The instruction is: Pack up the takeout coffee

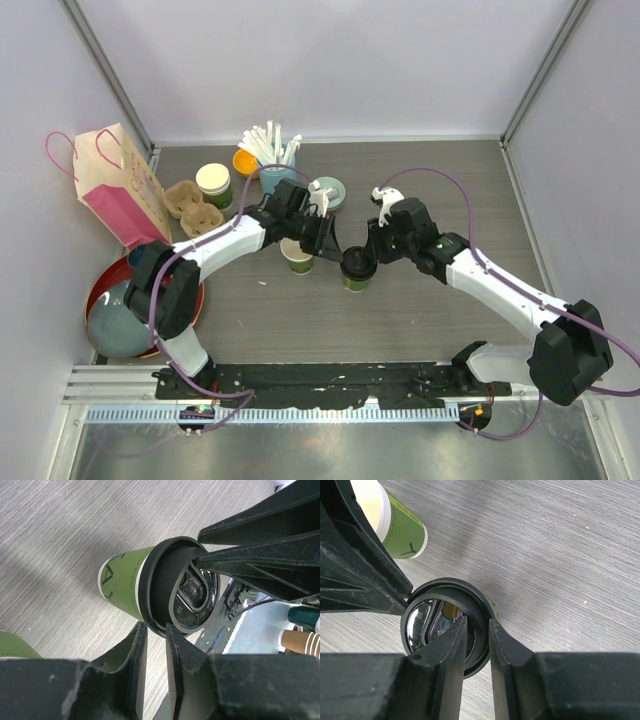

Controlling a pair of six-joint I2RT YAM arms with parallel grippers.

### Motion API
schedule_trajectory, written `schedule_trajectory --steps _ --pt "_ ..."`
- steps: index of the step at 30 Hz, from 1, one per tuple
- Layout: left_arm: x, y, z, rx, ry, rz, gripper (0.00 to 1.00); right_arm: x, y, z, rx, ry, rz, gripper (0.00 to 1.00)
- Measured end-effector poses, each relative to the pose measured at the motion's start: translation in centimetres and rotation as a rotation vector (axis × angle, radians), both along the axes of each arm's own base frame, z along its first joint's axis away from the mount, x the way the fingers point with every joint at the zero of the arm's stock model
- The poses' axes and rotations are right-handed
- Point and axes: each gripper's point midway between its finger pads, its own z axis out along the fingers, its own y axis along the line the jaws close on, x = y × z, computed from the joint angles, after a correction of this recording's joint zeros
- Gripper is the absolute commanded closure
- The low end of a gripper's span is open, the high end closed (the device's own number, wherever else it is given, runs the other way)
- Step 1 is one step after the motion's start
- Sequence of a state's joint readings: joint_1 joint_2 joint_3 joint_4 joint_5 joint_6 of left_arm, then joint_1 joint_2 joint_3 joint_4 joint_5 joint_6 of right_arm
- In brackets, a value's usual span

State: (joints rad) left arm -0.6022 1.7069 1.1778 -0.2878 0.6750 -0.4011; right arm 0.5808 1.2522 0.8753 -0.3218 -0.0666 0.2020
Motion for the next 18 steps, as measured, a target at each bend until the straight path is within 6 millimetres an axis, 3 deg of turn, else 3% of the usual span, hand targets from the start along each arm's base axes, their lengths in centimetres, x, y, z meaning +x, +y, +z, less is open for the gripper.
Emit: schedule_trajectory --steps 4,9,18 --pt "0.0 0.0 0.4 0.000 -0.001 -0.007 0.73 0.1 -0.2 0.0 -0.006 -0.002 0.007 0.55" --pt "0.4 0.1 0.8 -0.007 -0.002 -0.001 0.75 0.0 -0.3 0.1 -0.015 0.001 0.020 0.48" --pt "1.0 0.4 1.5 -0.033 0.019 0.021 0.72 0.9 0.2 3.2 -0.004 -0.043 0.041 0.41"
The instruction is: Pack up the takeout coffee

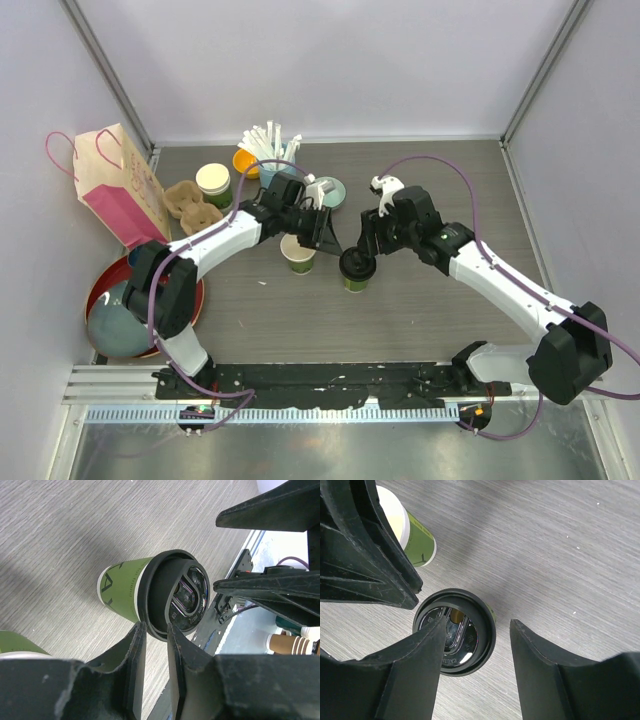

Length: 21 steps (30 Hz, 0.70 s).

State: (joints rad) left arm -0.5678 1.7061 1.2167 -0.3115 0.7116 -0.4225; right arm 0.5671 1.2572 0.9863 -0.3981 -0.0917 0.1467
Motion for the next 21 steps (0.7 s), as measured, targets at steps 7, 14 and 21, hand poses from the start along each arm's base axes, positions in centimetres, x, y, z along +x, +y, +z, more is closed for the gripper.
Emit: schedule_trajectory --steps 7,14,21 --pt "0.2 -0.2 0.1 -0.010 0.004 0.011 0.74 -1.1 -0.6 -2.0 -0.017 0.067 -0.024 0.44" --pt "0.3 -0.4 -2.0 0.013 0.051 0.011 0.80 -2.0 -0.6 -3.7 -0.008 0.110 -0.019 0.50" --pt "-0.1 -0.7 -2.1 -0.018 0.080 -0.005 1.00 -2.1 -0.3 -4.2 0.020 0.109 -0.017 0.71"
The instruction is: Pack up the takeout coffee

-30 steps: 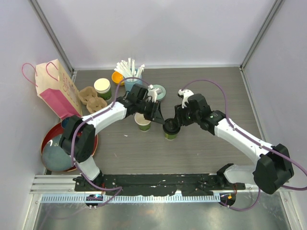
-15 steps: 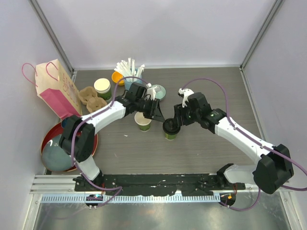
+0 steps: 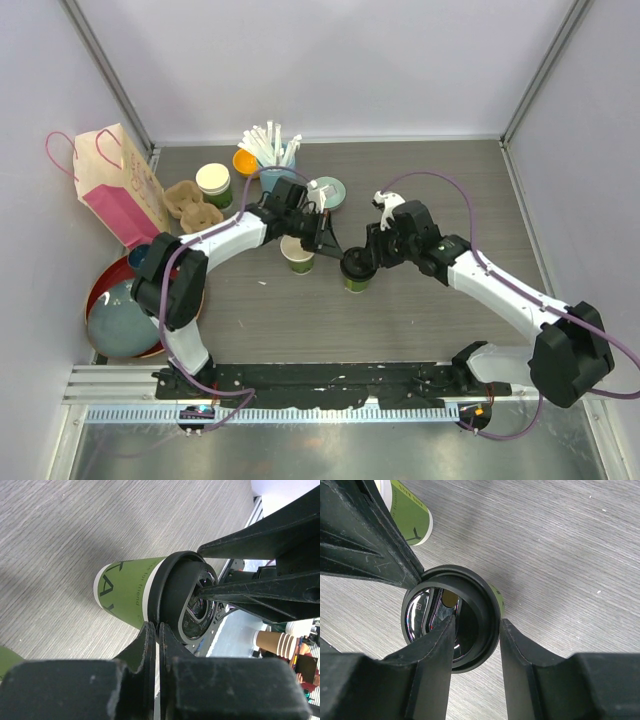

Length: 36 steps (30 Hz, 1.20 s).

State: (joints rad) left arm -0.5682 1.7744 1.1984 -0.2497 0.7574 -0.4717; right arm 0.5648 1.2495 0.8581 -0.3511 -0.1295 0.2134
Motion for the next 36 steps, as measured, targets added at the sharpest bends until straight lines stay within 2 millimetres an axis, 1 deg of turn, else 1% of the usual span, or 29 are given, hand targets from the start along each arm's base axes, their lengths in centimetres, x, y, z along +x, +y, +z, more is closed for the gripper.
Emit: schedule_trajectory --steps 2,8,13,17,23,24,25,27,28,29,31,32,34,35,36 --pt "-0.1 0.0 0.0 -0.010 0.006 -0.001 1.00 0.0 0.0 0.0 0.010 -0.012 -0.003 0.76" --pt "-0.2 0.1 -0.6 -0.052 0.033 0.000 1.00 0.0 -0.1 -0.1 0.048 -0.046 -0.018 0.83" --pt "-0.4 0.1 -1.8 -0.070 0.076 0.007 1.00 0.0 -0.1 -0.1 0.079 -0.074 -0.031 0.85" --pt "-0.5 0.1 -2.0 -0.094 0.112 0.012 1.00 0.0 -0.2 -0.2 0.090 -0.082 -0.040 0.85" --pt "-0.5 0.0 -1.9 -0.108 0.133 0.017 1.00 0.1 -0.3 -0.2 0.094 -0.089 -0.049 0.89" --pt "-0.3 -0.2 -1.1 -0.119 0.113 0.015 1.00 0.1 -0.3 -0.2 0.094 -0.089 -0.050 0.90" --pt "-0.2 -0.2 -1.0 -0.119 0.112 0.016 1.00 0.1 -0.3 -0.2 0.094 -0.089 -0.050 0.89" --pt "-0.1 -0.2 -0.6 -0.114 0.094 0.019 0.97 0.1 -0.3 -0.2 0.094 -0.090 -0.050 0.90" --pt "-0.1 -0.2 -0.5 -0.102 0.080 0.021 0.94 0.1 -0.3 -0.2 0.094 -0.090 -0.050 0.90" --pt "0.0 -0.2 -0.4 -0.090 0.067 0.023 0.89 0.1 -0.3 -0.2 0.094 -0.090 -0.050 0.90" --pt "0.2 -0.2 -0.2 -0.063 0.034 0.026 0.85 0.2 -0.3 -0.1 0.092 -0.089 -0.051 0.90" --pt "0.3 -0.2 -0.2 -0.048 0.021 0.027 0.81 0.2 -0.3 -0.1 0.091 -0.089 -0.051 0.90" --pt "0.5 -0.3 -0.1 -0.030 0.002 0.025 0.79 0.3 -0.3 0.0 0.086 -0.088 -0.055 0.90" --pt "0.6 -0.2 -0.1 -0.019 -0.002 0.029 0.75 0.3 -0.4 0.0 0.084 -0.086 -0.056 0.90" --pt "0.7 -0.2 0.0 -0.008 -0.007 0.032 0.73 0.3 -0.4 0.0 0.081 -0.084 -0.056 0.90"
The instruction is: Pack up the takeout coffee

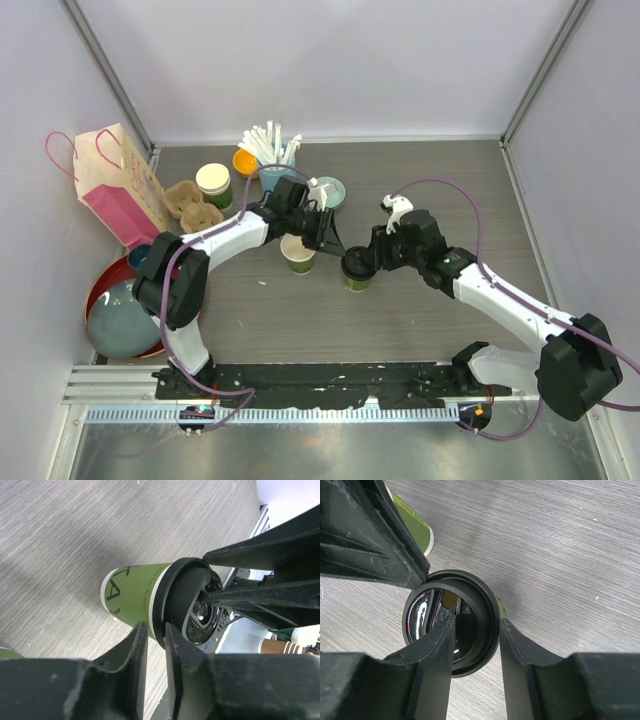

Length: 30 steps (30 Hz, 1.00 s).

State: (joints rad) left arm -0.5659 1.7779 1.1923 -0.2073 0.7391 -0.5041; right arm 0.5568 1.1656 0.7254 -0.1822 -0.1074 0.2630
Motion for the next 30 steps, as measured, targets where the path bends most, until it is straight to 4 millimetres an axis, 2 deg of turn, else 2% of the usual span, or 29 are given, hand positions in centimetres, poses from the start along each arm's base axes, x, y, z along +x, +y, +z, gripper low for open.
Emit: schedule_trajectory --steps 6,15,25,30 --pt "1.5 -0.2 1.4 0.024 -0.053 0.009 0.65 -0.1 0.1 0.0 -0.015 0.014 0.004 0.90" --pt "5.0 1.2 5.6 -0.006 -0.158 0.024 0.63 0.2 -0.1 0.1 -0.039 0.021 -0.026 0.91" --pt "5.0 3.6 8.3 -0.025 -0.188 -0.016 0.63 1.6 -0.7 0.2 -0.068 -0.004 -0.098 0.92" --pt "4.8 5.8 10.2 -0.010 -0.246 -0.010 0.61 3.0 -0.9 0.3 -0.088 -0.034 -0.138 0.92"
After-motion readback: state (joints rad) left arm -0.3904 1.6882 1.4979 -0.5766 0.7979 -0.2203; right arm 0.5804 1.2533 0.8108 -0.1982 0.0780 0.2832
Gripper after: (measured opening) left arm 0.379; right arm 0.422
